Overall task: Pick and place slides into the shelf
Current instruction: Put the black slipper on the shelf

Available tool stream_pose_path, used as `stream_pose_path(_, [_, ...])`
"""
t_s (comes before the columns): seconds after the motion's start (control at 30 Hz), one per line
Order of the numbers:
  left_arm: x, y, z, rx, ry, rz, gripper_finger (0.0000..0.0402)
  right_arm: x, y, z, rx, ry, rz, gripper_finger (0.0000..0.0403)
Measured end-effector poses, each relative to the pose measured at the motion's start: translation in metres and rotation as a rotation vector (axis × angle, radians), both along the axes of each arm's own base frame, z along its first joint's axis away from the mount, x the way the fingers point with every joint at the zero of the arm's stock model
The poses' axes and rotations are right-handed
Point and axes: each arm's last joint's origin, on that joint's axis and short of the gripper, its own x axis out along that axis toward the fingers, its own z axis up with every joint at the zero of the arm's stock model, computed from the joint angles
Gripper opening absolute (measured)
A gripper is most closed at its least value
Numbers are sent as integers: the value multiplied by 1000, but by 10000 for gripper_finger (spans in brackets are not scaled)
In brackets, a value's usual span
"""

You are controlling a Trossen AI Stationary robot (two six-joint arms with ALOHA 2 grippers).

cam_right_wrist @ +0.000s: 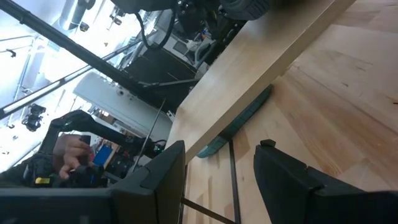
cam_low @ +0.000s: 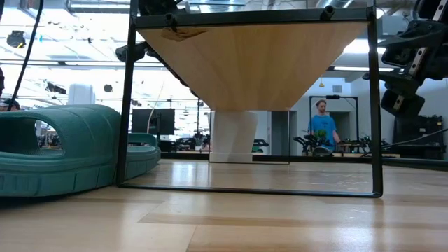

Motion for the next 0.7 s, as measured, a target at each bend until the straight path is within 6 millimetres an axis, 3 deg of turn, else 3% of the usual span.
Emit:
stream_pose_path(0.47, [2, 2, 0, -35, -15, -2, 33, 0, 0, 0, 0, 0, 0, 178])
stream_pose_path(0.7, [2, 5, 0, -35, -17, 11, 93, 0, 0, 0, 0, 0, 0, 178])
